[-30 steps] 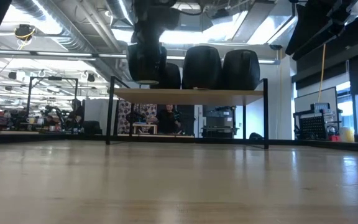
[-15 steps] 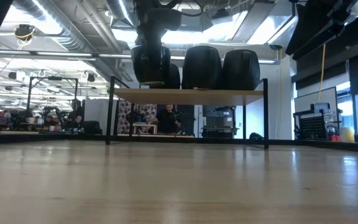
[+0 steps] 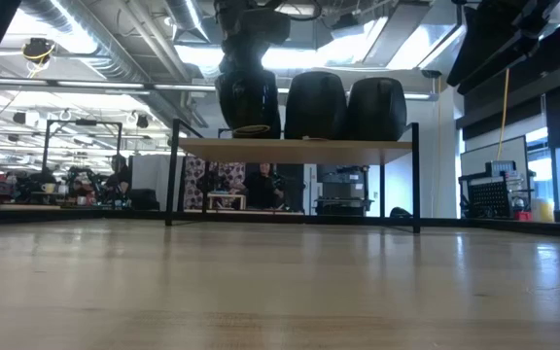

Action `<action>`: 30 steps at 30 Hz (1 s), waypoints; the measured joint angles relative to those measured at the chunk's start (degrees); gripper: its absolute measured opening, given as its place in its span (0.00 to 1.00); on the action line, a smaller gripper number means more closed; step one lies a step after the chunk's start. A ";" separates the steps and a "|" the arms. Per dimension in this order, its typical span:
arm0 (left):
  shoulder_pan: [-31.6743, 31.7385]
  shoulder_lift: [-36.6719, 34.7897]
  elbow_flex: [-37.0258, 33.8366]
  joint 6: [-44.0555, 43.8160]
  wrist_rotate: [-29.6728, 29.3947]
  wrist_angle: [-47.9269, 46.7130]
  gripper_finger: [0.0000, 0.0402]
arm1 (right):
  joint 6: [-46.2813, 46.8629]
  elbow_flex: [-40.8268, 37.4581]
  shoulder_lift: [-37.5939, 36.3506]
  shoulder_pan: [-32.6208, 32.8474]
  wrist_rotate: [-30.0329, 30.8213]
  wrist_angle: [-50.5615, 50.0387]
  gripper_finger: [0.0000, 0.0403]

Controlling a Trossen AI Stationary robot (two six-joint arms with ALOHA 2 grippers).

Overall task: Place coffee mugs
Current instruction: Put the black cup on the shelf aligned with the other black cup

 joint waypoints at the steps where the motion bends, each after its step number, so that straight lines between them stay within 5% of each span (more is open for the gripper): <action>1: 0.00 0.00 0.00 0.04 0.00 0.05 0.08 | 0.00 0.00 0.00 0.00 -0.10 0.02 0.68; 30: 0.02 0.00 0.00 0.34 -0.49 3.71 0.13 | 0.46 0.00 0.02 0.02 -2.13 1.64 0.68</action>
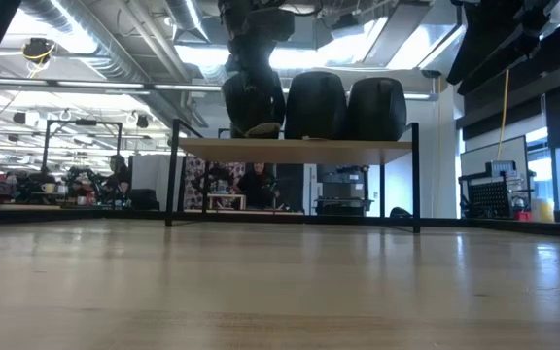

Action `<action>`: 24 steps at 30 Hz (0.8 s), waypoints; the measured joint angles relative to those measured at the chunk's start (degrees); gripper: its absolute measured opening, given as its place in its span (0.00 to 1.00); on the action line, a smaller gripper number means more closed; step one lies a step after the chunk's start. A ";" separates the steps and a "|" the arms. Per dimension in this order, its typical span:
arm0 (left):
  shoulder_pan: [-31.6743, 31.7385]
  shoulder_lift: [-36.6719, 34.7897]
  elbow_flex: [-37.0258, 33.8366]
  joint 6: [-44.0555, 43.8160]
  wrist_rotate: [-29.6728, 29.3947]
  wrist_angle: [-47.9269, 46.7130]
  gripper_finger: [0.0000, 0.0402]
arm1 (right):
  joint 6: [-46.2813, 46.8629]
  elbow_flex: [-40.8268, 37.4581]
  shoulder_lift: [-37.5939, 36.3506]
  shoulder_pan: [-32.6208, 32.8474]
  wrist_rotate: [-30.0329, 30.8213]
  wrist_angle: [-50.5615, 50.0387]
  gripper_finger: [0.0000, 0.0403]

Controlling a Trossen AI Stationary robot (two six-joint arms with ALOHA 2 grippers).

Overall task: Place coffee mugs
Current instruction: Put the black cup on the shelf aligned with the other black cup

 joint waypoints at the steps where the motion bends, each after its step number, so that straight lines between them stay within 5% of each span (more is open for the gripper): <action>1: 0.00 0.00 0.00 0.00 -0.02 0.01 0.15 | 0.00 0.00 0.00 0.00 0.00 0.02 0.68; 8: -0.04 -0.11 0.00 0.26 -0.38 1.00 0.24 | -0.02 0.00 0.00 0.00 0.00 0.00 0.68; 24: 0.17 -0.11 0.00 2.71 -4.19 1.24 0.25 | -0.04 0.00 0.00 0.00 0.02 0.02 0.68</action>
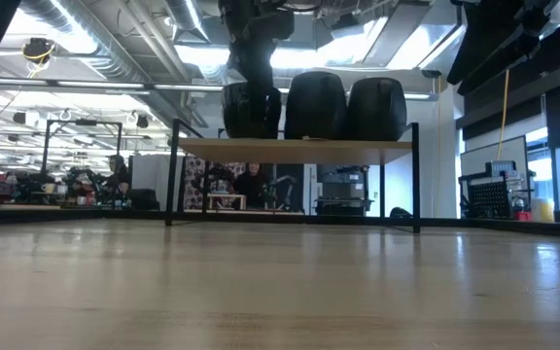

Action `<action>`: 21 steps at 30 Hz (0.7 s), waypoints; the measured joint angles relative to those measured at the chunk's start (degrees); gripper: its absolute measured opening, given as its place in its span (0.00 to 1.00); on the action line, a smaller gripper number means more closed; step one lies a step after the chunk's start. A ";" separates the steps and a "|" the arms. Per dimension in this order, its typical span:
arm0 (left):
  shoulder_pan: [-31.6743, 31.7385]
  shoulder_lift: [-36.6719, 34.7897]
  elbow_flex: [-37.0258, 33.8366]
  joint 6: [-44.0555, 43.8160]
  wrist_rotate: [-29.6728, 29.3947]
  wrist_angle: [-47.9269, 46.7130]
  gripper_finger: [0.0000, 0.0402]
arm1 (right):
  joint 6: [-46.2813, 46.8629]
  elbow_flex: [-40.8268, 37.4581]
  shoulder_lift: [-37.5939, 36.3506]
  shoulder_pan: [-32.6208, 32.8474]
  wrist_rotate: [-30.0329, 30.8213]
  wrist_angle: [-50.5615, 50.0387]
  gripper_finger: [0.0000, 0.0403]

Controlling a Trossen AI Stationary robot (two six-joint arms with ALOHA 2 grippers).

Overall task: Place coffee mugs
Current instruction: Put the black cup on the shelf aligned with the other black cup, then return to Home Position

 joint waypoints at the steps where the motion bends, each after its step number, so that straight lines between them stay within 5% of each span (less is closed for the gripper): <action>1: -0.02 0.02 0.00 0.00 -0.02 0.06 0.25 | 0.00 0.00 0.00 0.00 0.00 0.00 0.68; 15: -4.32 -7.73 0.07 0.01 1.62 -0.07 0.25 | -1.44 0.32 0.00 0.00 -2.13 1.37 0.68; 21: -7.77 -17.57 -6.70 1.01 2.07 6.62 0.22 | -17.94 0.73 -2.12 -1.01 -0.25 16.58 0.67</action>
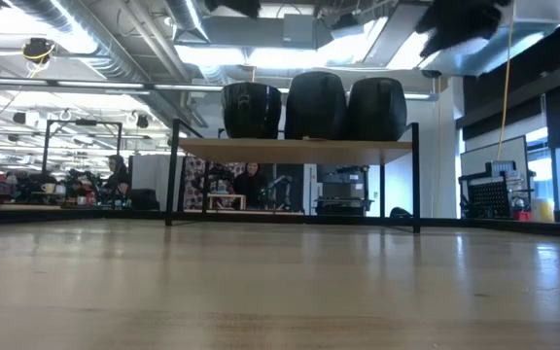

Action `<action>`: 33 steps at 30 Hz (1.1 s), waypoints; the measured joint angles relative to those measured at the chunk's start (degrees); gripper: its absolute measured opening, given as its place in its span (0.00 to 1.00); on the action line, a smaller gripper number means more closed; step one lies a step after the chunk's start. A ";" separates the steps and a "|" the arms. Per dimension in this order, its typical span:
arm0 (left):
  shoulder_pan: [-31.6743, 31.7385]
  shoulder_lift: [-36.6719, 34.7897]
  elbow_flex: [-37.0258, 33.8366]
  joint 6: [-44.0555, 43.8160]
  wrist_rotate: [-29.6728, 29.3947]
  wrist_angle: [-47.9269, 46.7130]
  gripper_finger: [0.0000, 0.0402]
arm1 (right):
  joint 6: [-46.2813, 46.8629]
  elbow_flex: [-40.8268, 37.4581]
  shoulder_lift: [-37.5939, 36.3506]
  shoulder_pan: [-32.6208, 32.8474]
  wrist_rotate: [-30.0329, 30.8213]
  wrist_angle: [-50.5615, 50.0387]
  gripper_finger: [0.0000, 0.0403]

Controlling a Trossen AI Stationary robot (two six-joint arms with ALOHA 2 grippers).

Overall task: Place coffee mugs
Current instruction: Return to Home Position

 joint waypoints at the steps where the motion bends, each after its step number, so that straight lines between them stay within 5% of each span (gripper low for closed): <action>1: -0.46 -2.67 -3.32 0.38 0.98 2.80 0.20 | -2.96 0.01 -0.34 -0.77 -0.63 2.11 0.66; 10: -1.93 -27.50 -35.65 0.47 6.61 30.91 0.07 | -17.65 -6.78 -8.10 -7.46 -13.52 20.54 0.33; 18: -1.93 -43.50 -51.23 0.00 6.47 34.60 0.04 | -16.85 -24.09 -20.69 -12.48 -21.26 46.11 0.03; 27: -1.86 -49.56 -57.43 -0.64 5.98 37.45 0.05 | -18.62 -25.45 -25.86 -12.56 -18.67 45.14 0.07; 33: -1.91 -53.31 -68.95 -2.26 8.23 49.97 0.04 | -25.34 -29.35 -32.06 -12.52 -19.49 46.07 0.09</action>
